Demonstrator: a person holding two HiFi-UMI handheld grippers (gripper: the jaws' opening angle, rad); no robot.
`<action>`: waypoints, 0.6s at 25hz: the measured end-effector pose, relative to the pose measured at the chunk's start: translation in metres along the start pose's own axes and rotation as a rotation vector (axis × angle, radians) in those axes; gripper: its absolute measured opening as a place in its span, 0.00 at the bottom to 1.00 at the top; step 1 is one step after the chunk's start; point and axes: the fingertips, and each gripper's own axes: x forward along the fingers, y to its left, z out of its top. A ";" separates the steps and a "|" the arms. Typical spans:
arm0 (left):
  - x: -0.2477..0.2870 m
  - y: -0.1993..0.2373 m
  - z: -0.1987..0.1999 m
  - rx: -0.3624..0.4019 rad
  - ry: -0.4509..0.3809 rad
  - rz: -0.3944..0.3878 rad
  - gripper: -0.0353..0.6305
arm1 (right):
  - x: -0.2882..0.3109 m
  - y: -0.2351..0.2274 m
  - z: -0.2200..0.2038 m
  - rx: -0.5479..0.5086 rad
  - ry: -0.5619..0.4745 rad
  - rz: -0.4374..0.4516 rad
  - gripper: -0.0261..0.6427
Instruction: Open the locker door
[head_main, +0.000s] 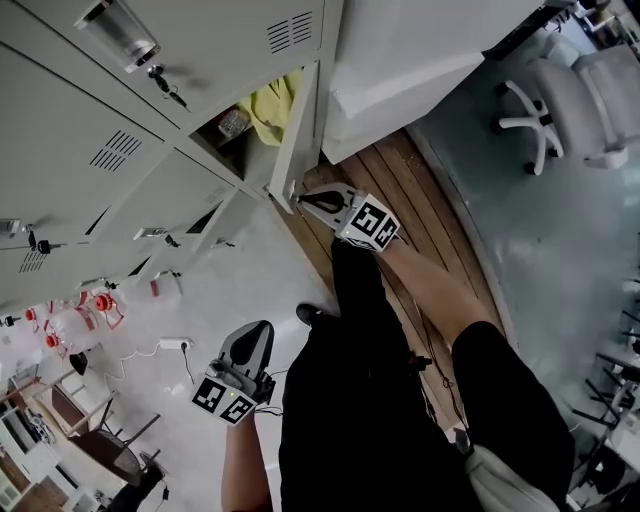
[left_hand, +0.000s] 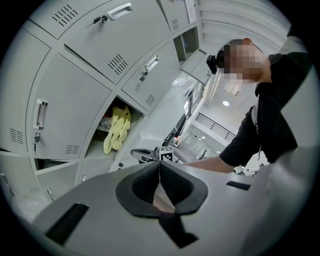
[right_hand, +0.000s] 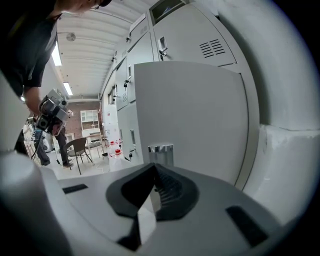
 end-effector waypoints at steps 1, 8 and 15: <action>-0.001 0.001 0.001 0.000 -0.002 0.002 0.08 | 0.002 0.003 0.000 0.010 -0.001 0.008 0.06; -0.014 0.012 -0.006 -0.021 -0.003 0.028 0.08 | 0.021 0.010 0.000 0.055 -0.019 -0.013 0.26; -0.019 0.014 -0.006 -0.027 -0.009 0.030 0.08 | 0.029 0.007 0.005 0.045 -0.012 -0.052 0.23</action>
